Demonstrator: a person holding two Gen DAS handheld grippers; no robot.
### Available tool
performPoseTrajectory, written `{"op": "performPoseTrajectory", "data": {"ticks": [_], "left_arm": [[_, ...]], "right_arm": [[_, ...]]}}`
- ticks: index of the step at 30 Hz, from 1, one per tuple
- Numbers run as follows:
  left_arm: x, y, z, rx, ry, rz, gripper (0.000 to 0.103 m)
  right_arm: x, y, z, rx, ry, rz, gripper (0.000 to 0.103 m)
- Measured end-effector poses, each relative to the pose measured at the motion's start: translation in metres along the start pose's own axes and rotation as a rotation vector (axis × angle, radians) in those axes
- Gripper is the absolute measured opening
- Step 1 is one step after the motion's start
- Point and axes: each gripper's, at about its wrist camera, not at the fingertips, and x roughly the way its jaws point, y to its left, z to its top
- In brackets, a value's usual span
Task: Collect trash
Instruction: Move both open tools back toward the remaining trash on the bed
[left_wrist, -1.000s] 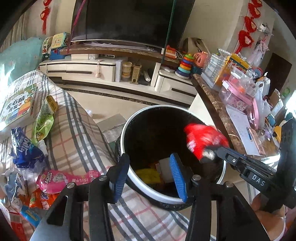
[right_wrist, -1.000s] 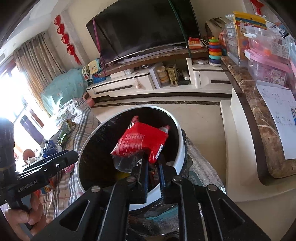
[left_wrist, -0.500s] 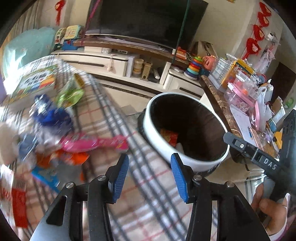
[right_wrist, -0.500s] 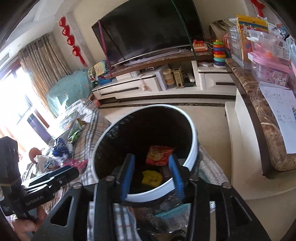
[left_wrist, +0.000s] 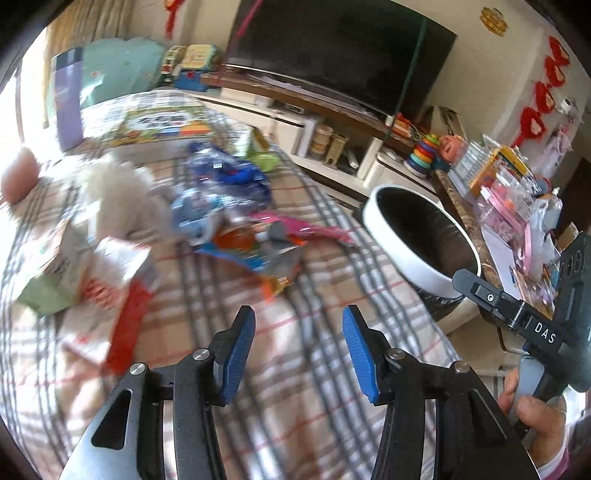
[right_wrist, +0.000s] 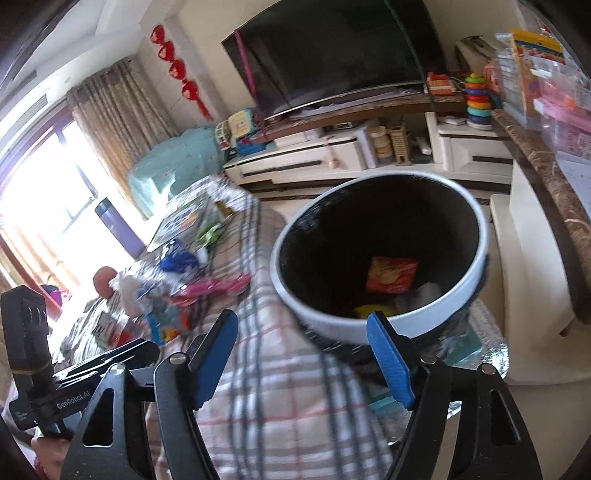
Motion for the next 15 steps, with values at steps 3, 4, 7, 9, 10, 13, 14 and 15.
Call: {"op": "performPoseTrajectory", "data": {"ticks": [3, 4, 7, 9, 10, 13, 14, 15], "left_arm": [[-0.015, 0.011, -0.010, -0.023, -0.012, 0.014, 0.049], [-0.020, 0.016, -0.012, -0.029, -0.014, 0.017, 0.049], [-0.035, 0.027, -0.021, -0.053, -0.020, 0.024, 0.049], [-0.042, 0.032, -0.026, -0.065, -0.026, 0.029, 0.050], [-0.046, 0.035, -0.028, -0.070, -0.030, 0.031, 0.052], [-0.057, 0.041, -0.034, -0.085, -0.044, 0.045, 0.059], [-0.063, 0.043, -0.037, -0.091, -0.050, 0.054, 0.061], [-0.064, 0.046, -0.036, -0.095, -0.055, 0.060, 0.062]], "right_arm": [[0.003, 0.015, -0.007, -0.025, 0.013, 0.020, 0.074], [0.004, 0.021, -0.009, -0.037, 0.018, 0.027, 0.074], [0.007, 0.034, -0.014, -0.067, 0.033, 0.047, 0.075], [0.011, 0.045, -0.019, -0.088, 0.045, 0.062, 0.077], [0.013, 0.050, -0.021, -0.099, 0.051, 0.068, 0.078], [0.018, 0.063, -0.030, -0.128, 0.067, 0.085, 0.081], [0.020, 0.067, -0.032, -0.136, 0.072, 0.091, 0.083], [0.022, 0.071, -0.034, -0.143, 0.078, 0.094, 0.085]]}}
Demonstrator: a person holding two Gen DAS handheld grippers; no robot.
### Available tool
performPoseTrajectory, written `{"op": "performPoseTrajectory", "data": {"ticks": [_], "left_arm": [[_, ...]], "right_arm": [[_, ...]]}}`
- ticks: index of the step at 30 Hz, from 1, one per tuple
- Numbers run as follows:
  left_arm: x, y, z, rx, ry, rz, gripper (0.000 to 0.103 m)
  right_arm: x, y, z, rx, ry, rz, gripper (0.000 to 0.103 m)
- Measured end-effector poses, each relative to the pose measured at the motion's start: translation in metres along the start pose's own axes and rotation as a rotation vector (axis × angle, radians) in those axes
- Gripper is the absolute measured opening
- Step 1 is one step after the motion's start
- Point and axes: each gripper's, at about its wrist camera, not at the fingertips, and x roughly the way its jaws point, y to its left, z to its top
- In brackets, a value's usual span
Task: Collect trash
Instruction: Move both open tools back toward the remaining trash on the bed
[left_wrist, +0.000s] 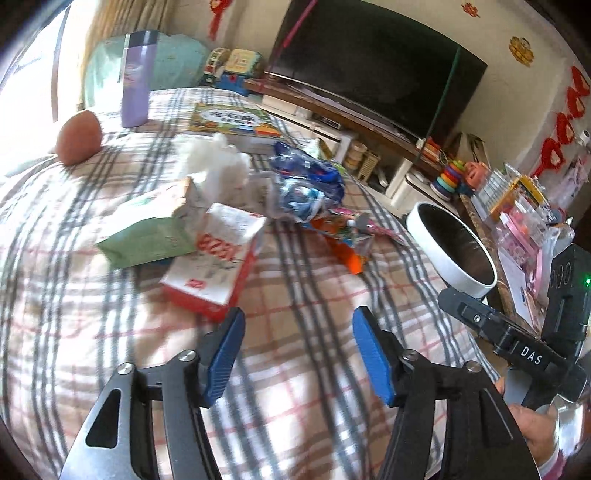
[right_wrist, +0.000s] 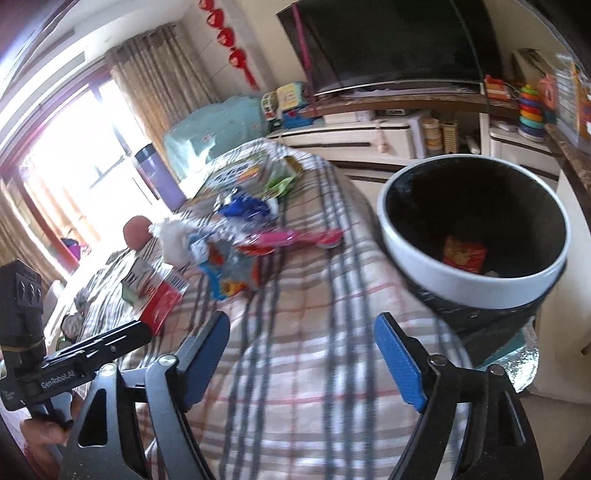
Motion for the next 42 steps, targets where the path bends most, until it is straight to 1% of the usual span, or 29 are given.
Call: {"op": "performPoseTrajectory", "data": {"ticks": [4, 8, 9, 14, 18, 25, 35, 42], "left_arm": [[-0.009, 0.014, -0.002, -0.024, -0.012, 0.019, 0.064], [-0.010, 0.024, 0.002, -0.040, -0.014, 0.033, 0.067], [-0.010, 0.027, 0.003, -0.042, -0.013, 0.038, 0.069], [-0.004, 0.036, 0.007, -0.040, 0.004, 0.050, 0.073], [0.006, 0.040, 0.013, -0.035, 0.027, 0.053, 0.073], [0.021, 0.043, 0.020, -0.025, 0.044, 0.051, 0.073], [0.039, 0.042, 0.030, 0.004, 0.049, 0.067, 0.073], [0.049, 0.043, 0.037, 0.022, 0.038, 0.079, 0.073]], "right_arm": [[0.008, 0.012, -0.003, -0.017, 0.017, 0.015, 0.087], [0.016, 0.023, -0.005, -0.037, 0.031, 0.029, 0.087], [0.018, 0.025, -0.005, -0.041, 0.035, 0.033, 0.087], [0.030, 0.037, -0.005, -0.062, 0.052, 0.050, 0.089], [0.040, 0.043, -0.002, -0.070, 0.063, 0.058, 0.089], [0.050, 0.046, 0.005, -0.077, 0.069, 0.067, 0.089], [0.069, 0.048, 0.015, -0.081, 0.083, 0.068, 0.089], [0.086, 0.052, 0.023, -0.099, 0.092, 0.063, 0.089]]}}
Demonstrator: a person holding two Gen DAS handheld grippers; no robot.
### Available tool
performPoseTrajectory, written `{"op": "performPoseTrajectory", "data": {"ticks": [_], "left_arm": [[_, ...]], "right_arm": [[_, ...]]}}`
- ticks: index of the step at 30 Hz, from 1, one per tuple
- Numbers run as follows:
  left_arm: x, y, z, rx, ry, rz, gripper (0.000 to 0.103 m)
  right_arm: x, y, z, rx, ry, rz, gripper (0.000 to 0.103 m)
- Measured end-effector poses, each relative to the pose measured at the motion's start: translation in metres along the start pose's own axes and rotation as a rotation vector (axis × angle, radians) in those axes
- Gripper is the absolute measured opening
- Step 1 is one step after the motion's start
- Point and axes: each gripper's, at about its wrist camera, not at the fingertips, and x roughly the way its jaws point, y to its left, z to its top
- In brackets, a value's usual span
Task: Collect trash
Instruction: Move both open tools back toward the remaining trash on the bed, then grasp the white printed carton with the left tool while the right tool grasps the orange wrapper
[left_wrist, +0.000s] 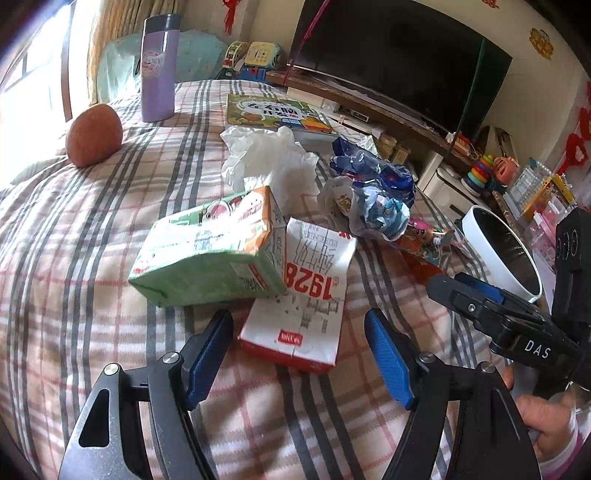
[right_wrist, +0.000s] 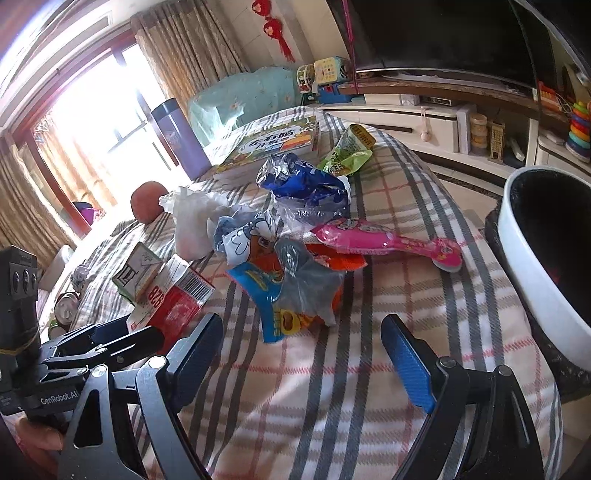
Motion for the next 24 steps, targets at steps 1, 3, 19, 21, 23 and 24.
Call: {"op": "performPoseTrajectory", "data": {"ticks": [1, 3, 19, 21, 23, 24], "left_arm": [[0.001, 0.000, 0.001, 0.005, -0.004, 0.000, 0.072], [0.003, -0.001, 0.001, 0.017, -0.008, 0.002, 0.071], [0.001, -0.005, -0.004, 0.026, -0.021, -0.057, 0.050], [-0.004, -0.009, -0.007, 0.031, -0.027, -0.068, 0.050], [-0.006, -0.013, -0.009, 0.040, -0.030, -0.079, 0.050], [-0.007, -0.014, -0.010, 0.043, -0.030, -0.083, 0.050]], "right_arm": [[0.002, 0.000, 0.002, -0.001, 0.000, 0.000, 0.088], [0.003, 0.000, 0.004, -0.004, -0.004, -0.004, 0.082], [-0.009, -0.007, -0.005, -0.006, -0.027, -0.015, 0.016], [-0.015, -0.008, -0.009, -0.002, -0.027, -0.011, 0.016], [-0.021, -0.010, -0.013, 0.004, -0.031, -0.011, 0.016], [-0.025, -0.012, -0.016, 0.007, -0.033, -0.011, 0.016]]}}
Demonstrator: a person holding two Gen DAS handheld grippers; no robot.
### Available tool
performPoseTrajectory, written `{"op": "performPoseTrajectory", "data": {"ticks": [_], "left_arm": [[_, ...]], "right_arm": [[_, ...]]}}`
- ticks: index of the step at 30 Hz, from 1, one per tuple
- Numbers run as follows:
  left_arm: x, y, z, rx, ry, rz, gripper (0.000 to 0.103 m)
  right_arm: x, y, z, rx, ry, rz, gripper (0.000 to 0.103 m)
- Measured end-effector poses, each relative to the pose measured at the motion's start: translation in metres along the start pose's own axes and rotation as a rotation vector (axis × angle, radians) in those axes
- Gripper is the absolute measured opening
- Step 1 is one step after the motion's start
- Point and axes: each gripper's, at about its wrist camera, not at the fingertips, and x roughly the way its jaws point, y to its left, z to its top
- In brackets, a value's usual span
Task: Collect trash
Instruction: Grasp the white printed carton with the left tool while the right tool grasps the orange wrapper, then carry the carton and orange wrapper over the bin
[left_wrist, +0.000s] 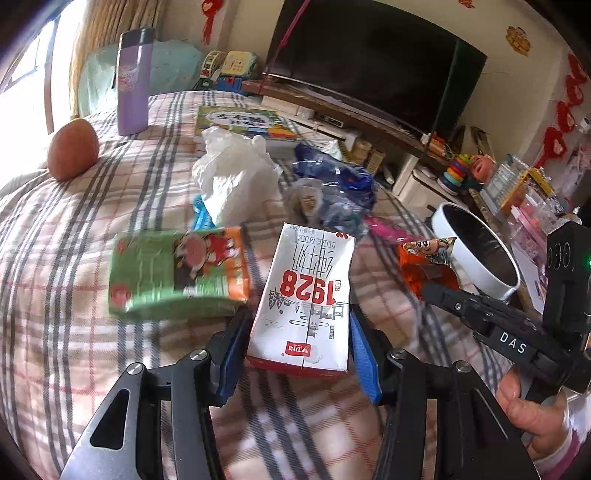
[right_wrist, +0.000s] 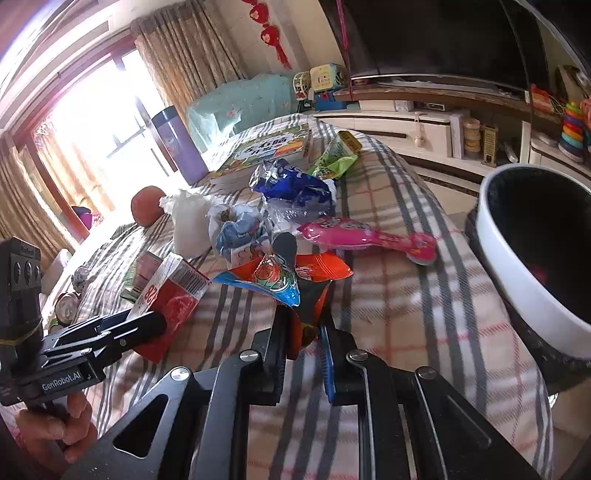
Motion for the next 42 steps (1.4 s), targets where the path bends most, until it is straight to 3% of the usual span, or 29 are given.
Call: {"op": "performPoseTrajectory", "data": {"ticks": [17, 42], "left_arm": [[0.003, -0.043, 0.006, 0.079, 0.001, -0.072, 0.050], [0.048, -0.115, 0.036, 0.204, 0.014, -0.166, 0.050]], "right_arm": [[-0.060, -0.045, -0.011, 0.093, -0.079, -0.070, 0.016], [-0.112, -0.116, -0.008, 0.194, -0.166, -0.178, 0.016]]}}
